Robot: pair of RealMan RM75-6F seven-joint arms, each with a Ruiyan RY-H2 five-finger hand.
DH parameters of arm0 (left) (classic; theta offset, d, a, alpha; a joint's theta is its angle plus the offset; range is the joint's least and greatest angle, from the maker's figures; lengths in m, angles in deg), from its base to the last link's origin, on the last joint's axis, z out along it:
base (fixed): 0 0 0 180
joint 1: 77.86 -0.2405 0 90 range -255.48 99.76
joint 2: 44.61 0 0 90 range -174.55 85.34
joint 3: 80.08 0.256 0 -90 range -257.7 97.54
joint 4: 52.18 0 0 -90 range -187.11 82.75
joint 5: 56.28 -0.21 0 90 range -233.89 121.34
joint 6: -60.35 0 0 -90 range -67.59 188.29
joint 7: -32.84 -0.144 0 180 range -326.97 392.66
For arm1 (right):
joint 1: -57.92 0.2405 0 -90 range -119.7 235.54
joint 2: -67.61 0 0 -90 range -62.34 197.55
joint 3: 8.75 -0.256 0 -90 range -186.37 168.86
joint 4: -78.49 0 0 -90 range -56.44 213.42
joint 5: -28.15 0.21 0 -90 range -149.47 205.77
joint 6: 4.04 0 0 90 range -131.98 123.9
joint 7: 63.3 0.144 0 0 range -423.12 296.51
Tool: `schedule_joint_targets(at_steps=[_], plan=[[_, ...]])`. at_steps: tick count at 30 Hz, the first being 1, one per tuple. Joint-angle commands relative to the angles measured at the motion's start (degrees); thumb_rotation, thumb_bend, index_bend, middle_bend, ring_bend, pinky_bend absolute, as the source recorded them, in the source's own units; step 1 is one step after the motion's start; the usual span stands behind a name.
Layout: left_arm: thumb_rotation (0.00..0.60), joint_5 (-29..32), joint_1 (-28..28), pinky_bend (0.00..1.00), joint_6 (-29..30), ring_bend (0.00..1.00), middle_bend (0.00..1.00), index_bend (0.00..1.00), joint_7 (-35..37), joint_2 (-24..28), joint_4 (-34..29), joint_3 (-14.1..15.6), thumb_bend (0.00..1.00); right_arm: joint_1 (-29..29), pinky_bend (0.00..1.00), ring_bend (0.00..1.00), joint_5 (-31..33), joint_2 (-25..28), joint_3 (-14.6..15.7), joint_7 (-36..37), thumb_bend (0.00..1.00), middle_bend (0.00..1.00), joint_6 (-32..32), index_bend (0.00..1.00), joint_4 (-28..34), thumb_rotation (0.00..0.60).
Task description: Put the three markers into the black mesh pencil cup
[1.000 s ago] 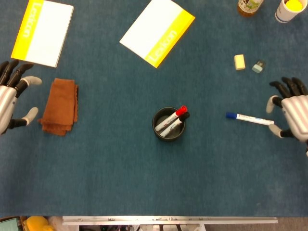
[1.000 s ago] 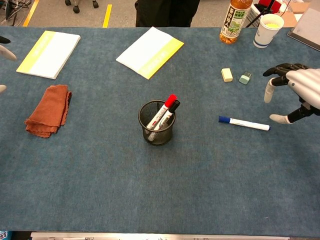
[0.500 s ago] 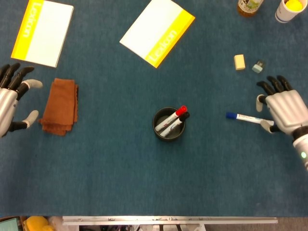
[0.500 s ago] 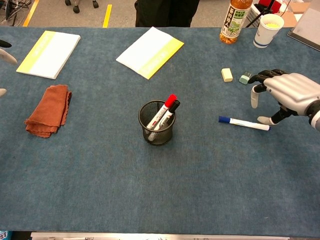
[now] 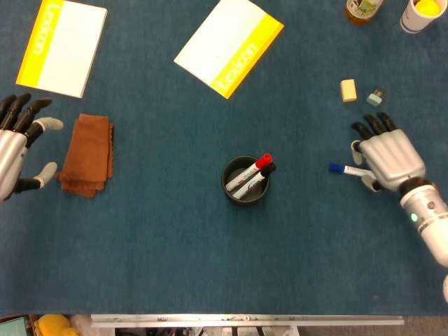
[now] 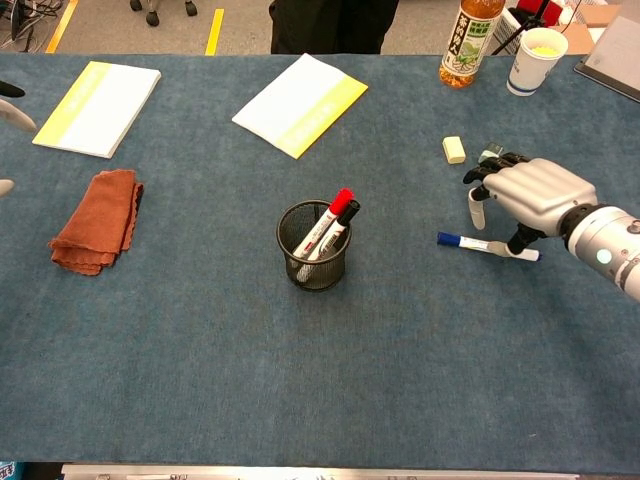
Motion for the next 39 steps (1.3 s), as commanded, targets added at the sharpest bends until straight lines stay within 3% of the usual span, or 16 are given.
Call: schedule_joint_targets(at_steps=[1,39], plan=[[0.6,0.03,-0.07,0.0,0.02,0.0,0.12,0.29,0.07,0.06,0.0,-0.07,0.27,0.81,0.05,0.0,0.81,-0.48,0.29,-0.88,0.29,0.17,-0.34,0.52,-0.4,0.6],[0.6,-1.08,-0.44,0.0,-0.76,0.0,0.11,0.29,0.77,0.05,1.75,-0.13,0.27,7.55,0.05,0.0,10.45,-4.11,4.06,-8.47,0.23,0.17,2.48,0.52,-0.84,0.6]])
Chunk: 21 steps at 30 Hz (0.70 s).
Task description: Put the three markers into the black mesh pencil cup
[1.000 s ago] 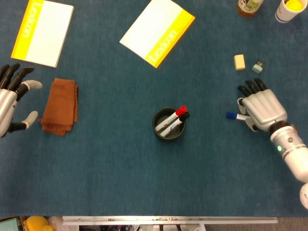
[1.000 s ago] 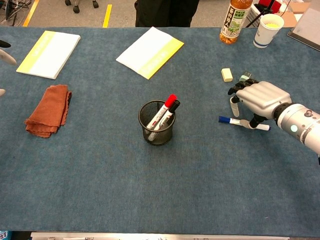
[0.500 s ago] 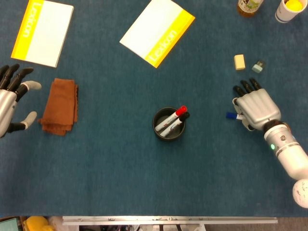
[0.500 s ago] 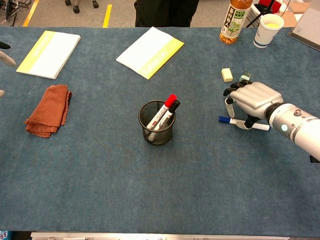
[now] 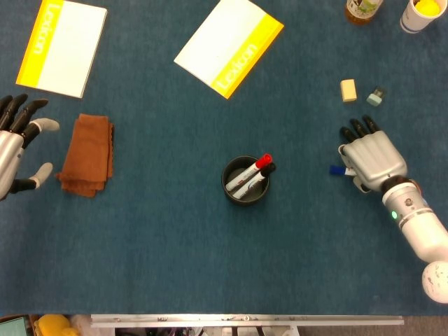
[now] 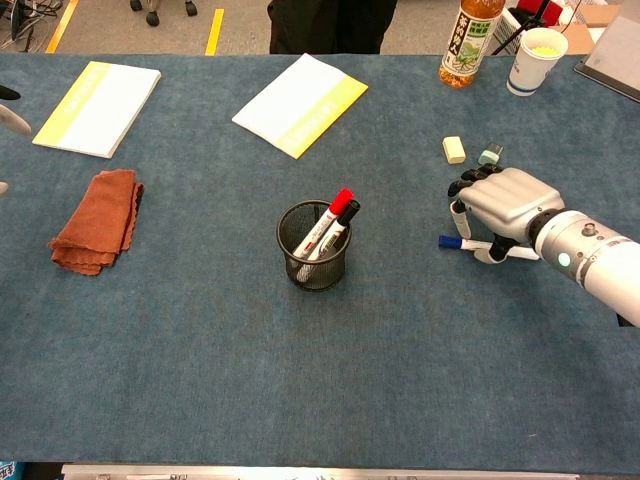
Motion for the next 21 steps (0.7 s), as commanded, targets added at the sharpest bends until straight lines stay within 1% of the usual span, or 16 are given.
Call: schedule_joint_targets(at_steps=[1,8,21], plan=[[0.6,-0.1,-0.03,0.0,-0.04,0.0,0.11,0.29,0.21,-0.01,0.06,0.06,0.27,0.19,0.05,0.0,0.07,-0.15,0.32,-0.21,0.23,0.17,0.23,0.52,0.07,0.6],[0.6,-0.17,0.07,0.0,-0.25,0.0,0.11,0.29,0.62,0.07,0.11,-0.02,0.27,0.79,0.05,0.0,0.24,-0.79,1.03,-1.07,0.23,0.17,0.9,0.52,0.49,0.6],[0.6,-0.54,-0.07,0.0,-0.4,0.0,0.11,0.29,1.44,0.07,0.52,0.26,0.27,1.25,0.05,0.0,0.87,-1.56,2.31,-2.28,0.27,0.17,1.99,0.52,0.2,0.6]])
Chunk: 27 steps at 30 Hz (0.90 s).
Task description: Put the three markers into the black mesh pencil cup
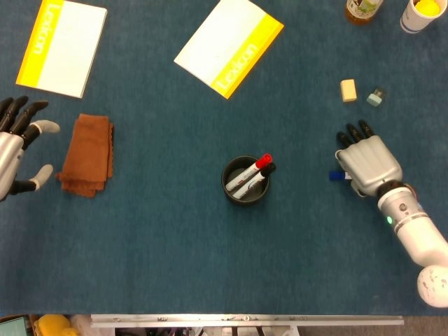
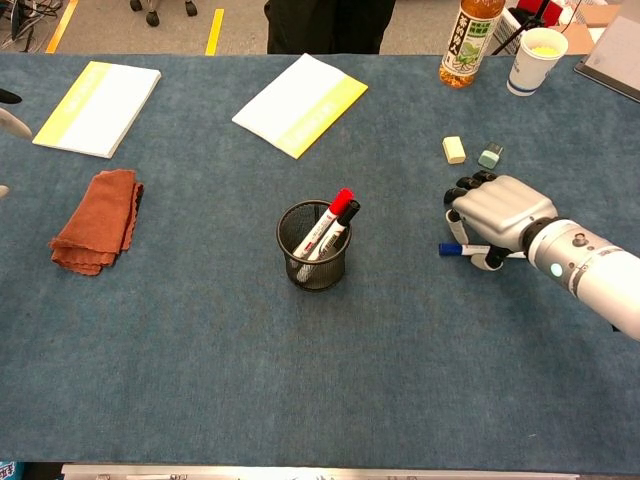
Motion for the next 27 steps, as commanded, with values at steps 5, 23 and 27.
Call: schedule_joint_targets(at_steps=[5,23,27], plan=[[0.6,0.07,0.09,0.0,-0.17,0.0,0.1,0.29,0.19,-0.01,0.09,-0.09,0.27,-0.02,0.05,0.0,-0.4,0.02,0.31,0.22,0.31,0.18,0.55,0.53,0.04,0.6],[0.6,-0.32,-0.07,0.0,0.24,0.0,0.1,0.29,-0.01,0.58,-0.65,-0.09,0.27,-1.66,0.05,0.0,-5.7,4.14,-1.15,7.56,0.36,0.21,2.46,0.58,5.31,0.6],[0.6,-0.37,-0.11,0.0,0.39,0.0,0.1,0.29,-0.42,1.03,-1.27,-0.15,0.27,-2.14,0.05,0.0,-7.63,8.22,-2.86,12.76,0.36,0.21,2.04,0.58,10.34,0.6]])
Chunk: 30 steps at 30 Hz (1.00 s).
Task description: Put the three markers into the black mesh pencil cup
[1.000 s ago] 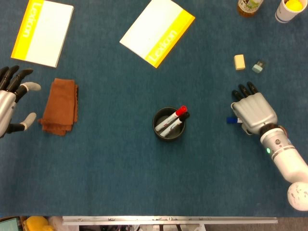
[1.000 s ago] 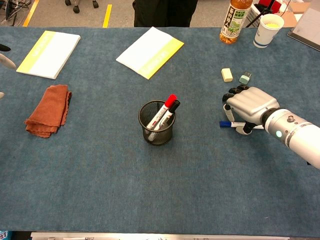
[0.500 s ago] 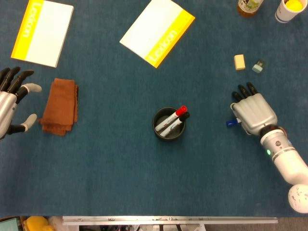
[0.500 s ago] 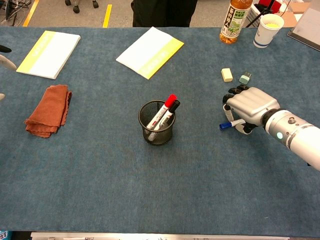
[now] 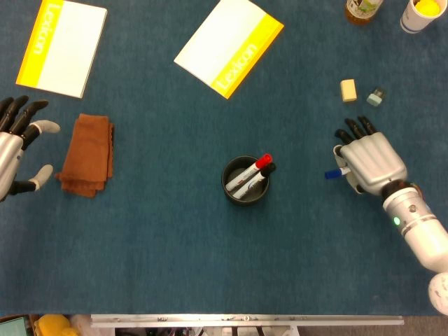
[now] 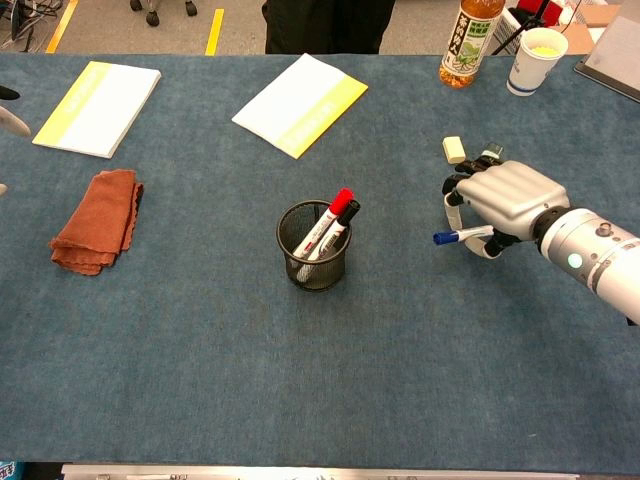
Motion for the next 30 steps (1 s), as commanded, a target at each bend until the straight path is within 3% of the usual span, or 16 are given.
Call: schedule_joint_targets(at_steps=[1,14,22,30], plan=[[0.6,-0.01,-0.04,0.0,0.09,0.0,0.1,0.3,-0.32,0.25,-0.38,-0.03,0.27,-0.67,0.05,0.0,-2.52,4.51,-2.16,5.66,0.36,0.21,-0.21,0.58,5.36,0.6],[0.6,0.34,-0.26,0.0,0.41,0.0,0.1,0.3,-2.83,1.12,-2.87,-0.27,0.27,-2.03,0.05,0.0,-13.71,16.18,-7.36,29.6,0.36,0.23,-6.19,0.6,17.86,0.6],[0.6,0.49,-0.3,0.0,0.41,0.0,0.1,0.3,-4.01,1.41,-3.97,-0.38,0.27,-1.74,0.05,0.0,-20.31,17.33,-9.97,43.01,0.35,0.23,-9.61,0.6,19.33,0.6],[0.6,0.53,-0.21,0.0,0.31,0.0,0.1,0.3,-5.15,1.24,-4.66,-0.51,0.27,0.13,0.05,0.0,-23.08,15.46,-11.24,49.15,0.35,0.23,-12.56,0.6,18.57,0.6]])
